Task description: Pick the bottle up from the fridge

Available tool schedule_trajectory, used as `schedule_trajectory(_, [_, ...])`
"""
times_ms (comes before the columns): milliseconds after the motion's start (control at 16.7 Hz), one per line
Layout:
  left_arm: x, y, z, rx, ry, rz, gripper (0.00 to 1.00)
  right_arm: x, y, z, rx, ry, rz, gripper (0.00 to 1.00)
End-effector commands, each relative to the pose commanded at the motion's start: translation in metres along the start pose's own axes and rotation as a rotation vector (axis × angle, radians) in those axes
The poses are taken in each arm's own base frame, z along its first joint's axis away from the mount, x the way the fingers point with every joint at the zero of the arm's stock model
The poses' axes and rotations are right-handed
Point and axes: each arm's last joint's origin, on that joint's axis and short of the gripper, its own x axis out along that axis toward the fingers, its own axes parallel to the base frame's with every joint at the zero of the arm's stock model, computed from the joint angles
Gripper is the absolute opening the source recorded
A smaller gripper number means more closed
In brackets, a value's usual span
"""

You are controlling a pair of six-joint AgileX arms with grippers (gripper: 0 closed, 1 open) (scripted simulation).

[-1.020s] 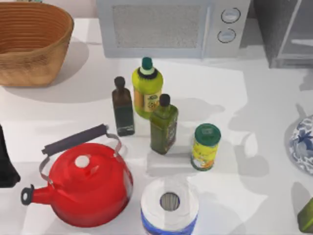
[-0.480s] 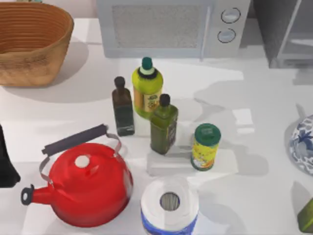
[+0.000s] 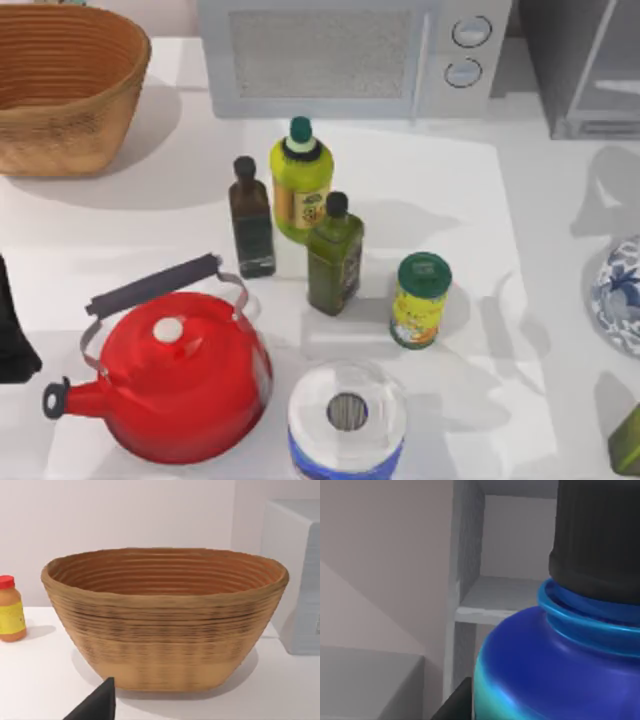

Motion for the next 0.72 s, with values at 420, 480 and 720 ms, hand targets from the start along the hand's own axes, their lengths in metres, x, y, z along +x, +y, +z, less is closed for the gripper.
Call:
schedule_trajectory(420, [0.0,0.0,0.0,0.0,0.0,0.0,1.0,-0.099,0.032,-0.032,0.061,0.106,-0.006,0.0])
schedule_trajectory(480, [0.0,0.0,0.0,0.0,0.0,0.0,1.0,-0.108,0.033,-0.039,0.063,0.116,-0.016,0.0])
schedule_trajectory(720, [0.0,0.0,0.0,0.0,0.0,0.0,1.0,-0.127,0.037,-0.075,0.064,0.177,-0.065,0.0])
